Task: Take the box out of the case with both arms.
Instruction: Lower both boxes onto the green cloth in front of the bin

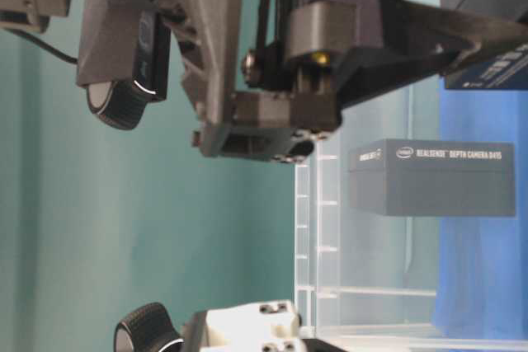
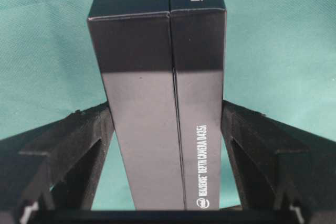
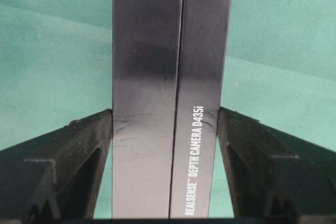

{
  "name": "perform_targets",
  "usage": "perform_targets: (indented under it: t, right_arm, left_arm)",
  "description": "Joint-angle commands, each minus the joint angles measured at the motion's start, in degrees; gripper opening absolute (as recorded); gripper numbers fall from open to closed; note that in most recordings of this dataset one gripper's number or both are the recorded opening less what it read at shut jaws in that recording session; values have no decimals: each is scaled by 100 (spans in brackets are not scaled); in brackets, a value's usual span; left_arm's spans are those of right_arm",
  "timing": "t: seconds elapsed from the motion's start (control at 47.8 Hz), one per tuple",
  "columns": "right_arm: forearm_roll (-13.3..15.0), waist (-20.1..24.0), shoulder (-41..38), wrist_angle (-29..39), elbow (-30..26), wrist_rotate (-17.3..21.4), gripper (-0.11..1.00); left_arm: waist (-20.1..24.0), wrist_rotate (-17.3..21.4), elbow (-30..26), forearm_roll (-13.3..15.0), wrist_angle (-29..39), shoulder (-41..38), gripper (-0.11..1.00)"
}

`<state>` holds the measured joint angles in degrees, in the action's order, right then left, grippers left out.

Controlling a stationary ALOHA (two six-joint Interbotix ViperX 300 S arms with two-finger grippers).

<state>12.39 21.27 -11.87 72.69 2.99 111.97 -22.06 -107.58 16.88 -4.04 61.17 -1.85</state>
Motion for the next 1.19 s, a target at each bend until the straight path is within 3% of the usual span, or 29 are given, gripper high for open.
perform_targets:
  t: [0.0, 0.293, 0.419, 0.502, 0.565, 0.649, 1.172]
  right_arm:
    - [0, 35, 149, -70, -62, 9, 67]
    - [26, 35, 149, -141, -18, 9, 67]
    - [26, 44, 149, -141, -18, 9, 88]
    - [26, 44, 149, -132, -18, 0, 94]
    - [35, 44, 149, -114, -18, 0, 93]
    - [35, 44, 149, -114, -18, 0, 93]
    - [44, 44, 299, -105, -88, -9, 93]
  left_arm:
    - [18, 0, -35, 0, -88, 193, 64]
    - [62, 53, 308, 123, -650, 378, 64]
    - [70, 53, 413, 176, -905, 448, 64]
    - [70, 53, 413, 185, -914, 448, 68]
    - [70, 79, 404, 176, -923, 439, 83]
    - [79, 79, 422, 167, -914, 457, 92]
    - [79, 88, 246, 123, -650, 475, 91]
